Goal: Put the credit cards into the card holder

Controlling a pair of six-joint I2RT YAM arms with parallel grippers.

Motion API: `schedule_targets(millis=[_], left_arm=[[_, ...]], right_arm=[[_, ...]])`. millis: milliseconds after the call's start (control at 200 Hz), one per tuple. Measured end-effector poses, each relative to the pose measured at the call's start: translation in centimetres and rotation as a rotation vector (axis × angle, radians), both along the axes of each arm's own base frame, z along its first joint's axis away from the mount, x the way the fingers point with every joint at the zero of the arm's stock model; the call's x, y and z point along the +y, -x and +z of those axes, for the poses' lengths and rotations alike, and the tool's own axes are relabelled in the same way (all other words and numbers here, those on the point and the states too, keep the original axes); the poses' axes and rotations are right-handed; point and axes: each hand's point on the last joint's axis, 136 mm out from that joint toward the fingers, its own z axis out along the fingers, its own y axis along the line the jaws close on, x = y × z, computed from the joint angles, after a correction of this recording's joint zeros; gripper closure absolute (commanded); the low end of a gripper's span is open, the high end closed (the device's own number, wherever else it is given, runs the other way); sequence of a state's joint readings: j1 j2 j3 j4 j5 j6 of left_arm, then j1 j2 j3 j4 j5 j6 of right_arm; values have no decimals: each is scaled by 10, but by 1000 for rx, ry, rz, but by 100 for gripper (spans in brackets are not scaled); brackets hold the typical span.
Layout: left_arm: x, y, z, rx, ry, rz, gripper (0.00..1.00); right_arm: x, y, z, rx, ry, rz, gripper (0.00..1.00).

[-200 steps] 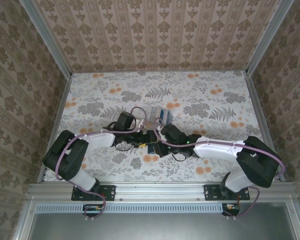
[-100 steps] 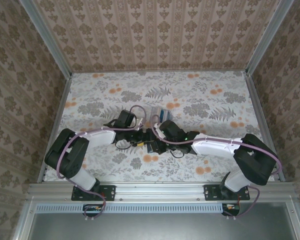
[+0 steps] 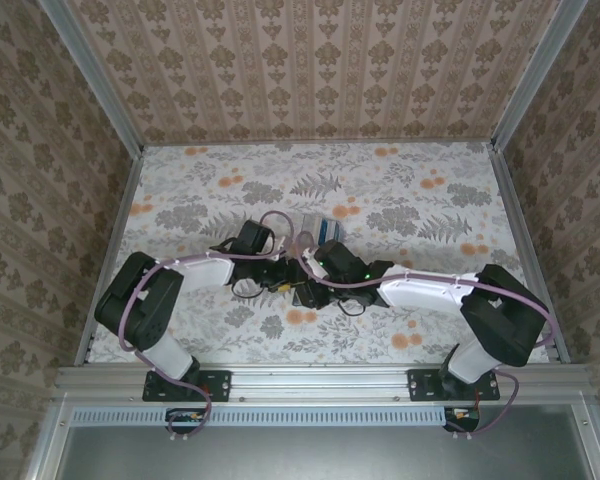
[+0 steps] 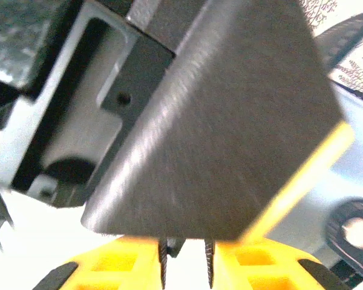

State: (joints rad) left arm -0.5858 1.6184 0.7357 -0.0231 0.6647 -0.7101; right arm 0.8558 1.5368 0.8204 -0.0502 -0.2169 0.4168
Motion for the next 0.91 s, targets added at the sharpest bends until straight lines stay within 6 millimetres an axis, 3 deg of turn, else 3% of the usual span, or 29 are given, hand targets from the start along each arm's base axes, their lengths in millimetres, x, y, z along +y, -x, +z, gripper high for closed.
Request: schedule_targets(millis=[260,410,715,905], left_arm=[[9,-11,0,-1,0,39,44],[8,-12,1,-4,6,44,44],[11,-12,-2,-9,16,69,53],[14,-11,-6,2,21,89,60]], right_arm=[[-28,-13,12,17,-44,-120,57],[-32,-15,4,63,0,-172,50],[-44,-22,-27,185,34,-296,51],[-49,-21,-35,241,-2,-335,50]])
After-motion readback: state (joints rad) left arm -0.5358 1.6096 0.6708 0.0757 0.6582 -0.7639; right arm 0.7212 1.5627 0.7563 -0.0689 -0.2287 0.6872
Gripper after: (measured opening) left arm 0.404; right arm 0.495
